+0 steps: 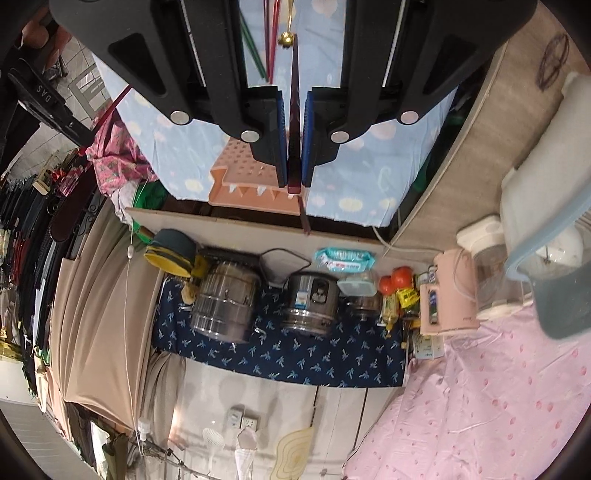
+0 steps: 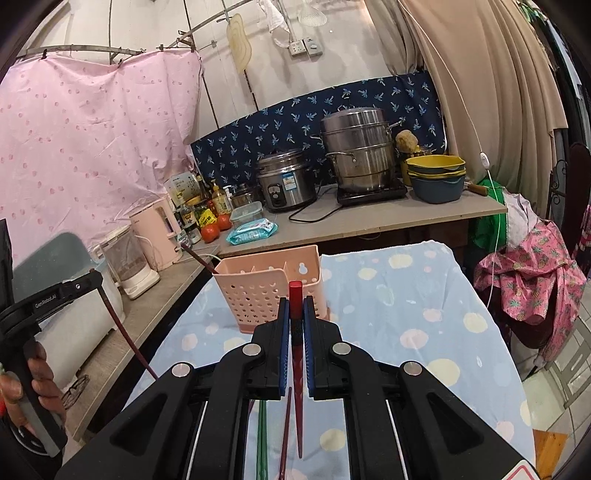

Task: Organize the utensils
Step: 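Carry both chopsticks up into the pink basket and open both tools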

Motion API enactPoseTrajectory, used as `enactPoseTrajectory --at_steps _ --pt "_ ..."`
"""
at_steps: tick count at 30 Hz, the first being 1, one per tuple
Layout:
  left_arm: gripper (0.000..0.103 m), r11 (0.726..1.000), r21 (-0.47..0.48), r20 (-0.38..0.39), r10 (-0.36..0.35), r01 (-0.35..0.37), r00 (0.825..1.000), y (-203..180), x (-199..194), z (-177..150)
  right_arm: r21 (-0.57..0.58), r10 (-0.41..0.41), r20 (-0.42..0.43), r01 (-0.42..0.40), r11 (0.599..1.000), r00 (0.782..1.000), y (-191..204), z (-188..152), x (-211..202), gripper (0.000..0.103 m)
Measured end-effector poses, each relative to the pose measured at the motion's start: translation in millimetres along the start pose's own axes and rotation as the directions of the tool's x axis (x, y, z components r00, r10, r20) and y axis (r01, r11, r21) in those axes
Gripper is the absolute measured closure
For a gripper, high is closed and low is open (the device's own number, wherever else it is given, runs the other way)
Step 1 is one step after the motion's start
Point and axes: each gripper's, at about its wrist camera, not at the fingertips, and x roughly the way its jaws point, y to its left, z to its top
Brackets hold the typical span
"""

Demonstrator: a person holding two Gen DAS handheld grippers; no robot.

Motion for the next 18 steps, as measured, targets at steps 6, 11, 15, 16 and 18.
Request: enactPoseTrajectory --at_steps 6,11,15,16,18 --pt "0.096 1.000 0.004 0.049 -0.029 0.029 0.998 -14.2 15.0 37.4 -0.002 0.032 0.054 -0.032 0.999 0.998 3.5 38.1 18.3 0.096" --pt "0.096 0.999 0.017 0.099 -0.043 0.042 0.994 -28.2 30.6 69.7 -0.006 0.045 0.116 -0.045 0.999 0.992 7.8 73.5 37.1 0.096" --pt "0.096 0.999 0.018 0.129 -0.052 0.050 0.990 -34.1 48.0 94.6 0.020 0.067 0.145 -0.071 0.997 0.987 8.0 98.4 56.3 0.096" --pt "0.096 0.999 0.019 0.136 -0.052 0.050 0.989 -34.5 51.2 99.5 0.025 0.071 0.151 -0.076 0.997 0.986 8.9 102.7 60.5 0.096" --pt "0.096 0.999 0.013 0.158 -0.053 0.051 0.986 -34.1 58.6 111.5 0.036 0.084 0.163 -0.091 0.995 0.983 10.0 113.2 70.5 0.096"
